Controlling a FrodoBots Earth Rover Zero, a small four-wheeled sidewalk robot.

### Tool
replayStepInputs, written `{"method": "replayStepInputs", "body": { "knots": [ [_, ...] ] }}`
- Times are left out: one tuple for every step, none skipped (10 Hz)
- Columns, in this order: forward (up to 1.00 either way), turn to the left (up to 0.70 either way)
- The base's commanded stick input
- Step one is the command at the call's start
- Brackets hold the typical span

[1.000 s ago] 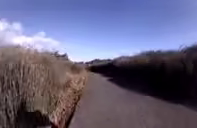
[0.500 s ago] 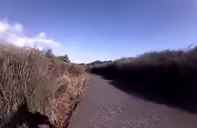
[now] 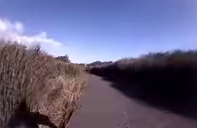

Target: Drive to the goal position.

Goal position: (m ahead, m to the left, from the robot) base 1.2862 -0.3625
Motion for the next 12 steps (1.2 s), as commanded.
{"method": "replayStepInputs", "body": {
  "knots": [
    [0.7,0.11],
    [0.7,0.1],
    [0.7,0.09],
    [0.7,0.08],
    [0.7,0.07],
    [0.7,0.06],
    [0.7,0.05],
    [0.7,0.04],
    [0.7,0.03],
    [0.7,0.02],
    [0.7,0.01],
    [0.7,0.0]
  ]
}}
